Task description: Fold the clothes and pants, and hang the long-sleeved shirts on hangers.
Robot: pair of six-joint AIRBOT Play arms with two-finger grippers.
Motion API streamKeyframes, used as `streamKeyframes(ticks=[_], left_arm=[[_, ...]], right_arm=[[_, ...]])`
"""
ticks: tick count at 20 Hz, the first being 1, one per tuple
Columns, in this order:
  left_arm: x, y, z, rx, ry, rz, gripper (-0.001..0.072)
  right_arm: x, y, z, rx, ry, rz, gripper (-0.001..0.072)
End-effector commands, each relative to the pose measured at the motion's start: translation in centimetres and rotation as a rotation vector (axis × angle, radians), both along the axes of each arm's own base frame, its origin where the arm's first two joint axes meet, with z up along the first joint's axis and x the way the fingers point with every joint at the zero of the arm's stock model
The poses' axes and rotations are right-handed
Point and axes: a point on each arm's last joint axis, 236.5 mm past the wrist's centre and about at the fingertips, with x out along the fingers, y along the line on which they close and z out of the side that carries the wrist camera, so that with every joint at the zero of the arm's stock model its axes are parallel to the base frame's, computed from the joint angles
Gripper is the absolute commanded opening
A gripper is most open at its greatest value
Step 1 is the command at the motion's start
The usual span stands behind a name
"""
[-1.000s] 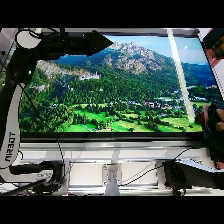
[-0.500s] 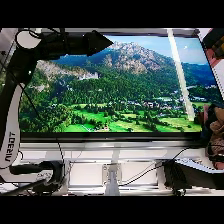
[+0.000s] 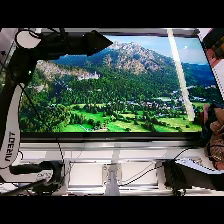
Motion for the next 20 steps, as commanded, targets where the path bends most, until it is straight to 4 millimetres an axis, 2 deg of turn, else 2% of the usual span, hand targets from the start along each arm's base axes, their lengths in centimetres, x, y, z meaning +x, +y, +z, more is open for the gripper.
streamKeyframes(ticks=[1, 3, 4, 6, 7, 10, 13, 14, 15, 16, 18, 20], left_arm=[[0.5, 0.7, 0.0, 0.0, -0.001, 0.017, 0.0463], [0.7, 1.1, 0.0, 0.0, 0.0, 0.025, 0.0464], [0.9, 1.3, 0.0, 0.0, -0.001, 0.03, 0.0464], [0.9, 1.4, 0.0, 0.004, -0.002, 0.033, 0.0464], [0.9, 1.4, -0.1, 0.004, -0.001, 0.032, 0.0465], [0.9, 1.4, 0.0, 0.003, -0.001, 0.032, 0.0465], [0.9, 1.4, 0.0, 0.003, -0.001, 0.032, 0.0465], [0.9, 1.4, 0.0, 0.003, -0.001, 0.032, 0.0465], [0.9, 1.4, 0.0, 0.003, -0.001, 0.032, 0.0465], [0.9, 1.4, 0.0, 0.003, -0.001, 0.032, 0.0465], [0.9, 1.4, 0.0, 0.003, -0.001, 0.032, 0.0465], [0.9, 1.4, 0.0, 0.003, -0.001, 0.032, 0.0465]], right_arm=[[0.7, -2.3, 4.4, -0.15, -0.045, 0.019, 0.0684], [1.3, -4.3, 5.9, -0.255, -0.074, 0.011, 0.0675], [1.6, -5.3, 5.9, -0.293, -0.085, 0.006, 0.0558], [1.9, -7.0, 5.1, -0.332, -0.09, -0.002, 0.0098], [2.2, -7.8, 4.3, -0.338, -0.093, -0.003, 0.0037], [3.0, -8.3, 1.1, -0.275, -0.102, -0.003, 0.0033], [4.1, -7.8, -2.6, -0.175, -0.127, -0.005, 0.0034], [4.9, -7.6, -3.3, -0.155, -0.159, -0.008, 0.0034], [6.6, -7.6, -3.5, -0.142, -0.228, 0.015, 0.0033], [9.0, -7.5, -2.9, -0.138, -0.338, 0.049, 0.0033], [13.4, -7.5, -0.7, -0.176, -0.514, 0.097, 0.0032], [16.1, -6.9, 0.7, -0.217, -0.549, 0.181, 0.0032]])
